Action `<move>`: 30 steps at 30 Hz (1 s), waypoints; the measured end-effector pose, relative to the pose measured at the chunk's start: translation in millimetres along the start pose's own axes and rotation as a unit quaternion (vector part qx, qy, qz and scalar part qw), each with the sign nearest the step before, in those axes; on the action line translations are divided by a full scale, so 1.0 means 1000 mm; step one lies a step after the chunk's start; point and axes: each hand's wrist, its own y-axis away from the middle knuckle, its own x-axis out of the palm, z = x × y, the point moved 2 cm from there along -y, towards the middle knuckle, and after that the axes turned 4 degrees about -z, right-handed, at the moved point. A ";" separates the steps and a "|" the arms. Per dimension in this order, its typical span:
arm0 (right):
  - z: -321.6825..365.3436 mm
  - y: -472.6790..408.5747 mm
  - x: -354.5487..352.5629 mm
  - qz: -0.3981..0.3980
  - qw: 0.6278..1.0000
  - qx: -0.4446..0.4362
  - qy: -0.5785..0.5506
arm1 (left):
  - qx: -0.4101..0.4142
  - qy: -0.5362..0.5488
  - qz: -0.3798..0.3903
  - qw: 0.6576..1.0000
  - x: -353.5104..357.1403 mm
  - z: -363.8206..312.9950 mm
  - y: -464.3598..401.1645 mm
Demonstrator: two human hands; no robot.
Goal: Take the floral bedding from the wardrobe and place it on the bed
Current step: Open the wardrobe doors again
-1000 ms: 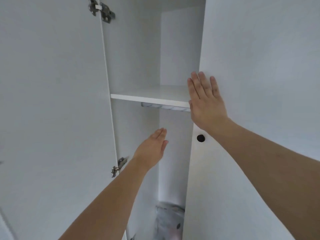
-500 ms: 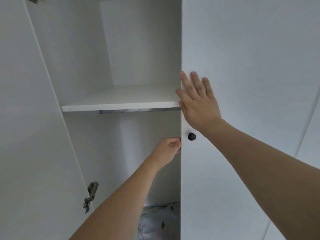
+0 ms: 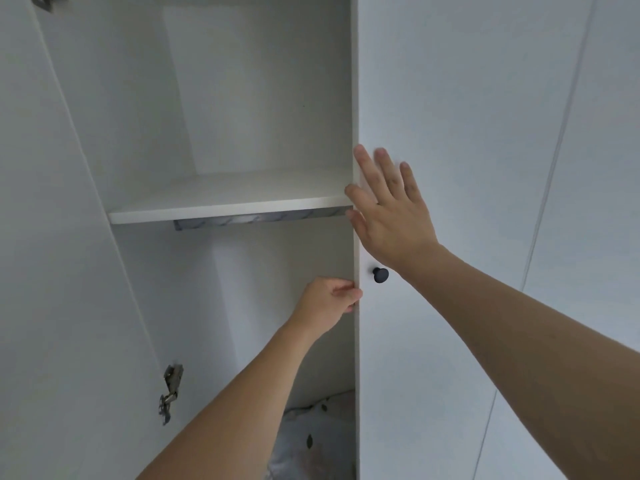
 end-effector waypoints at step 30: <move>-0.153 0.180 -0.237 -0.026 0.982 0.071 0.171 | 0.182 -0.083 0.268 0.942 0.257 -0.116 0.118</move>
